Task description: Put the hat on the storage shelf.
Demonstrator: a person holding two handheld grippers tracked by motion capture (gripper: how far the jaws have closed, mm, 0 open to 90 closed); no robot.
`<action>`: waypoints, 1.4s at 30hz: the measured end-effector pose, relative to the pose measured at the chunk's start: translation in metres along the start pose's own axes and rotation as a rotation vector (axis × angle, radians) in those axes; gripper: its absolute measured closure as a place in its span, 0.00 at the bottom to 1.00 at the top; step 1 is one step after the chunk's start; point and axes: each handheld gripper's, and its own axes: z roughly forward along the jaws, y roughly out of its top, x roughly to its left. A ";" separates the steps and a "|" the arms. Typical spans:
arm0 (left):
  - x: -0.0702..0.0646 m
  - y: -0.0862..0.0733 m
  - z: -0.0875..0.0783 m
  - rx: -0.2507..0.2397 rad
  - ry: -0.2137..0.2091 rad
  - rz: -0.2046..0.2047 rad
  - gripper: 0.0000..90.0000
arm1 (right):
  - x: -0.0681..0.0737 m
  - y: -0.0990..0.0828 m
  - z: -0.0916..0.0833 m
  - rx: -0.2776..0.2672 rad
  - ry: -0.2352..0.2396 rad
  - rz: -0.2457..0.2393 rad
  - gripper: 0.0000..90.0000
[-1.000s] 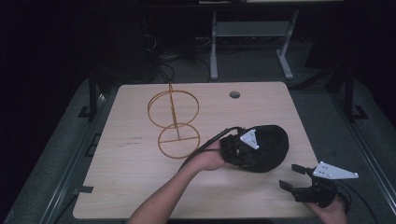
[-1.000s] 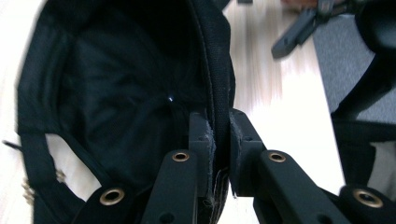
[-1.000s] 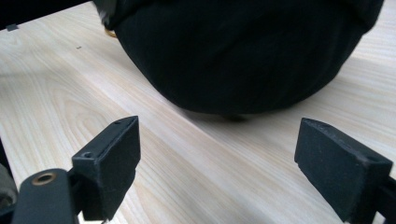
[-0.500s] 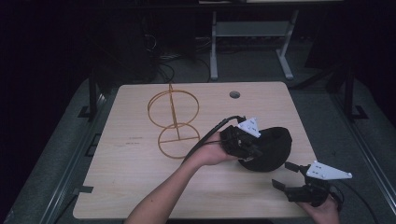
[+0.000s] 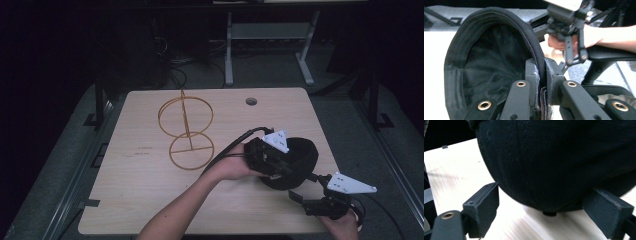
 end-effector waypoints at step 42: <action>-0.005 -0.002 -0.022 -0.003 0.099 0.002 0.76 | -0.001 0.018 -0.021 -0.042 0.006 -0.070 0.96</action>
